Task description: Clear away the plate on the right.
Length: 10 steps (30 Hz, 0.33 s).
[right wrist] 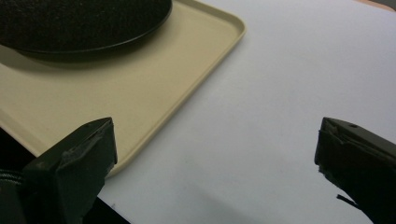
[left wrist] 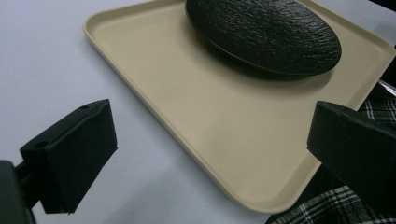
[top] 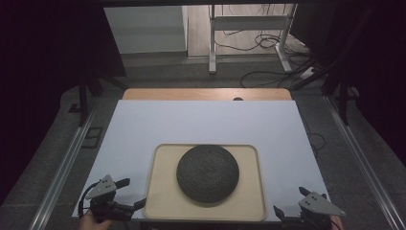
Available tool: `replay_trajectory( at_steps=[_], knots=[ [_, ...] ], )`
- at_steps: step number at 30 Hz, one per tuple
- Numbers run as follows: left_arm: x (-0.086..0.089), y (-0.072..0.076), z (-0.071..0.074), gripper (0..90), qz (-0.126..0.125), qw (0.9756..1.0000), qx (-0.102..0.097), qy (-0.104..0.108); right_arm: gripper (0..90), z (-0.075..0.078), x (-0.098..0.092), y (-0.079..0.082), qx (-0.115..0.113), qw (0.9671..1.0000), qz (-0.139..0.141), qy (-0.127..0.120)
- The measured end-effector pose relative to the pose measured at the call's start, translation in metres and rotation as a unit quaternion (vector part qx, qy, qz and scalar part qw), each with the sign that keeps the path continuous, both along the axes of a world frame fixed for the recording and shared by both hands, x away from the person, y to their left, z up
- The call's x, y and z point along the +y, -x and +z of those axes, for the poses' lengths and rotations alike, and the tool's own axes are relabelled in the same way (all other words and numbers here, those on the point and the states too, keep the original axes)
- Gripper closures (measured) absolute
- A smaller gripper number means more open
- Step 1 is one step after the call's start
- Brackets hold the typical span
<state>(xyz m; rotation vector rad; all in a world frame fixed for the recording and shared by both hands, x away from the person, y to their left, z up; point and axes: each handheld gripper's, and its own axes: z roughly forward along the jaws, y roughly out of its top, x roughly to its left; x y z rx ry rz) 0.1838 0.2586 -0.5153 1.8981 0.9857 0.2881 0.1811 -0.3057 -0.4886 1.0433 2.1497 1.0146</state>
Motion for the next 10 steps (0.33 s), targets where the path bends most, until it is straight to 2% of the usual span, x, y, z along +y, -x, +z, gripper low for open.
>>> replay_trajectory(
  at_steps=[10],
  knots=[
    [-0.0003, -0.0005, 0.0001, 1.1, 0.000, 1.0000, 0.000, 0.000, 0.0, -0.0076, -0.0066, -0.0008, 0.019, 0.9996, -0.015, 0.010]
  ],
)
